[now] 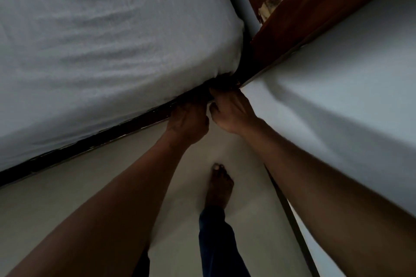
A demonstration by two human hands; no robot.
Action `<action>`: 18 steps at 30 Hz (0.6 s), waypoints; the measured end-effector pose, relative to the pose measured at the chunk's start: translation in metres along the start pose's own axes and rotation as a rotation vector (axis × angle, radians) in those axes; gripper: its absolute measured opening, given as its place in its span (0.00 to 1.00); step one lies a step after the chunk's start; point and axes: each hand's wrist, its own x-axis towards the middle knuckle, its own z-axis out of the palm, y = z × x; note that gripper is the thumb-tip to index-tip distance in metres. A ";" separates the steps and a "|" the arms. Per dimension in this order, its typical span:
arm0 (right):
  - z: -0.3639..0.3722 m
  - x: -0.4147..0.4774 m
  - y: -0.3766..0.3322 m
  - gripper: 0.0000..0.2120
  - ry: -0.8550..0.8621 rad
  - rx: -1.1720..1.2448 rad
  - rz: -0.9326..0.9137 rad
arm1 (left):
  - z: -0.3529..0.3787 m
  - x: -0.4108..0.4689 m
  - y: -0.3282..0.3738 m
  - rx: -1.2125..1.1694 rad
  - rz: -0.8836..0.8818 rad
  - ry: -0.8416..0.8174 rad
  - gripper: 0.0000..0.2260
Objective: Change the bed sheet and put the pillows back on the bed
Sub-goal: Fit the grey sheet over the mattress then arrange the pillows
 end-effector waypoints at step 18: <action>-0.018 0.001 0.011 0.20 -0.034 -0.264 -0.001 | 0.002 0.000 0.012 -0.050 -0.127 -0.081 0.30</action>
